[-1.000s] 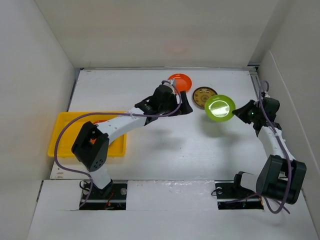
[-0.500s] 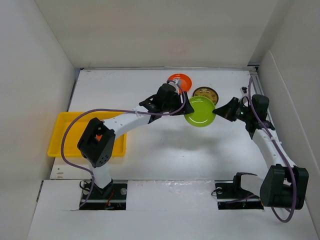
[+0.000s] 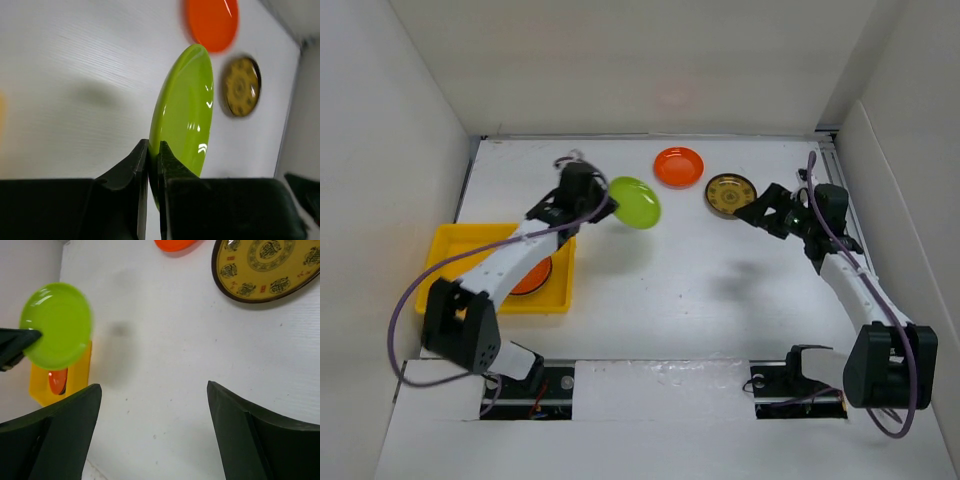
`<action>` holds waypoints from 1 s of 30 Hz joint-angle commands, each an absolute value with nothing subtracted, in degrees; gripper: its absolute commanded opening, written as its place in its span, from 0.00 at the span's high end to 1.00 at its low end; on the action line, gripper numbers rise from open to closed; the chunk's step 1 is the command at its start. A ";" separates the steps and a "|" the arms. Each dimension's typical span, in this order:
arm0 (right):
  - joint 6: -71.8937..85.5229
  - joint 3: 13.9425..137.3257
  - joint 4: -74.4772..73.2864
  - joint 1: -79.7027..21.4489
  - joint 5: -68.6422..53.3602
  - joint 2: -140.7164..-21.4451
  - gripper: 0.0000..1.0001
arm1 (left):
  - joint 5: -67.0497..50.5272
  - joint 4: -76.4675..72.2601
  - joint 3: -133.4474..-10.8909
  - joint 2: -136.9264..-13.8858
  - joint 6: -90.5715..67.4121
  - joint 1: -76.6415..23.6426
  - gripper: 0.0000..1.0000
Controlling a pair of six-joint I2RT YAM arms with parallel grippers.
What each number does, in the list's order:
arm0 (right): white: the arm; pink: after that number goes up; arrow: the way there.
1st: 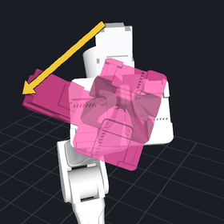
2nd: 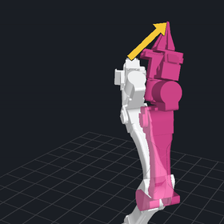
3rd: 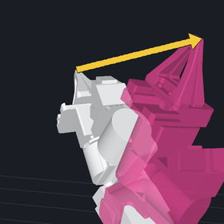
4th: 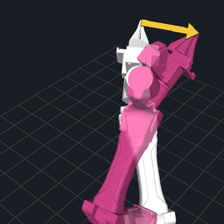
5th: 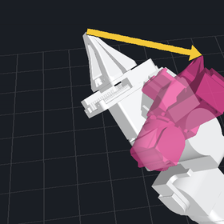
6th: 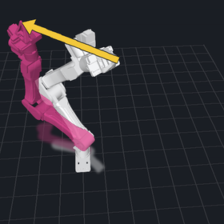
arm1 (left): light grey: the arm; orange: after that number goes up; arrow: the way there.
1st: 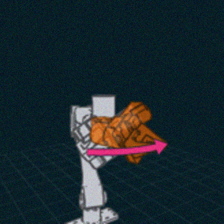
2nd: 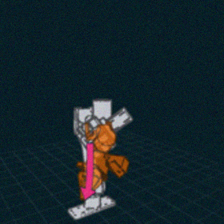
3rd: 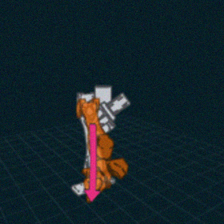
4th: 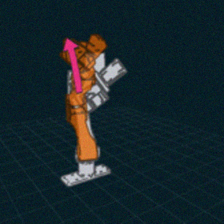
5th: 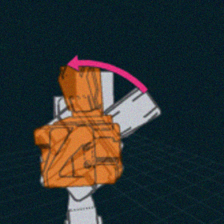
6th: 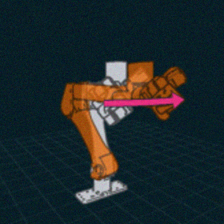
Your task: Place the plates into the plastic bin on the countertop
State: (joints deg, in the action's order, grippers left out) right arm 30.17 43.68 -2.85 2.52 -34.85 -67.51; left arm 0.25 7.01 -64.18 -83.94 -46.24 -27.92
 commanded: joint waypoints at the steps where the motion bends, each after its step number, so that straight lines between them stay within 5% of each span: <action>1: 28.13 46.84 0.00 1.67 -31.56 -71.62 0.08 | 9.57 13.52 -58.29 -69.64 -52.81 -16.47 1.00; 11: 26.19 53.70 0.00 5.09 -32.33 -87.88 0.08 | 15.46 26.01 -43.42 -48.69 -52.83 14.83 1.00; 20: 27.86 54.23 1.41 5.62 -33.49 -84.91 0.08 | 14.94 24.79 -38.14 -48.00 -51.59 16.17 1.00; 23: 27.86 53.71 1.41 5.62 -33.49 -84.90 0.08 | 13.63 23.99 -37.62 -47.99 -50.45 16.17 0.92; 28: 27.86 53.17 1.41 5.62 -31.39 -85.43 0.07 | 10.03 23.99 -37.62 -46.06 -48.61 16.17 0.47; 29: 27.86 53.17 1.41 5.62 -30.16 -86.13 0.05 | 8.19 23.99 -37.62 -45.27 -48.60 16.17 0.25; 30: 27.86 53.17 1.41 6.32 -30.15 -86.13 0.05 | 7.13 24.60 -38.23 -44.39 -47.82 16.17 0.17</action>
